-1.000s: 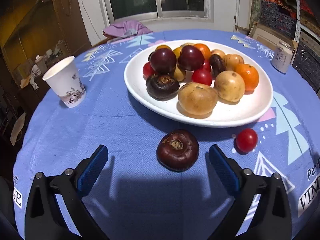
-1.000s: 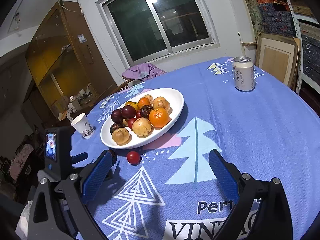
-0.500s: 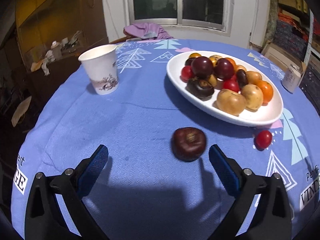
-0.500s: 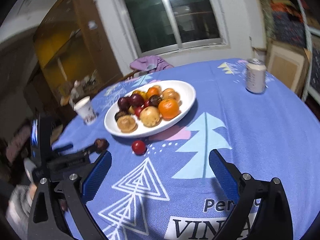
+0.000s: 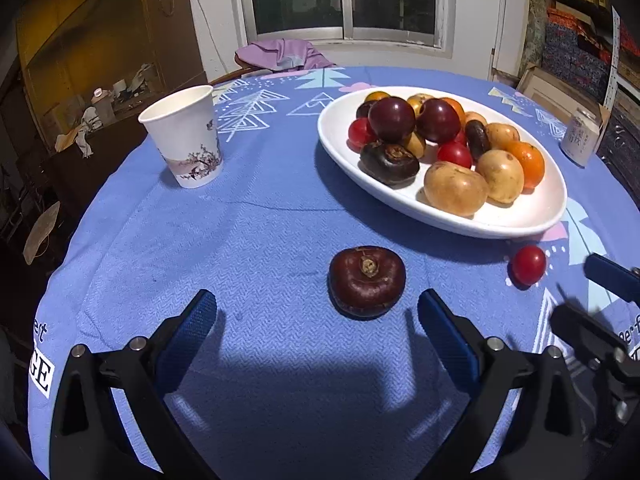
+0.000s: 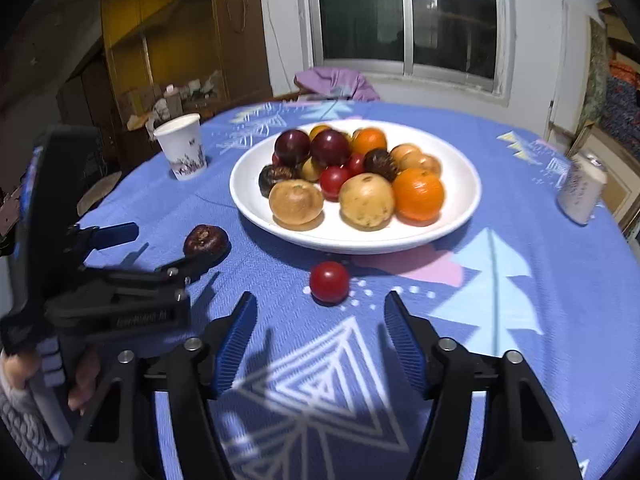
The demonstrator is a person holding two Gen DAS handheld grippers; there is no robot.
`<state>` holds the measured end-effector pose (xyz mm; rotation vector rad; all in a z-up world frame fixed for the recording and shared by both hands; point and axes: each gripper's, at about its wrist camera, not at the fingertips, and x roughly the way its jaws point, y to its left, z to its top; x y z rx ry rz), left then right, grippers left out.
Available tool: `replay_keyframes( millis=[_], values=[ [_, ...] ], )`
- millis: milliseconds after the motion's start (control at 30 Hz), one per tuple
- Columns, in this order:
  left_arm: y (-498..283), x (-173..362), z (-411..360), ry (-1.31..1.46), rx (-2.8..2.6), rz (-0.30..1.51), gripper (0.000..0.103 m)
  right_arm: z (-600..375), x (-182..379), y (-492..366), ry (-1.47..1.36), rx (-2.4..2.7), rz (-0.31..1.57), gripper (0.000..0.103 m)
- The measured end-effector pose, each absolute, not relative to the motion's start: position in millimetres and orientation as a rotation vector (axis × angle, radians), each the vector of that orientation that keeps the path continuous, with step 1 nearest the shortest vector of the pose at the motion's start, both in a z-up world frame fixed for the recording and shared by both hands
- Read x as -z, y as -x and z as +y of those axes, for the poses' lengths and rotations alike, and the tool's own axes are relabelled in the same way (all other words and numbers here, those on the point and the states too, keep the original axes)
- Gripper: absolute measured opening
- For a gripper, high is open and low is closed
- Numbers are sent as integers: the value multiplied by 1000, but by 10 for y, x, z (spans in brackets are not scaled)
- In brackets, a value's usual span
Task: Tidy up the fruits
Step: 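Withdraw both tools from the plate back toward the last two fruits, then grasp a dark purple fruit with the left tool while the right tool grasps a red tomato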
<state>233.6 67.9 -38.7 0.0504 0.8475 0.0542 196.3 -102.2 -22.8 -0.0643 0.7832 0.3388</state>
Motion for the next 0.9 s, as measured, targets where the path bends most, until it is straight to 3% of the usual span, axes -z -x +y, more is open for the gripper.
replay_keyframes(
  millis=[567,667,733,900],
  values=[
    [-2528,449,607,2,111,878,97,-1044,368,-2231,-9,-327,848,64],
    [-2520,441,558,-10,137,869,88,-1012,360,-2206,26,-334,844,64],
    [-2533,452,489,-39,155,878,75,-980,355,-2188,51,-339,839,64],
    [-2541,459,460,-51,169,881,72,-993,369,-2222,41,-344,854,60]
  ],
)
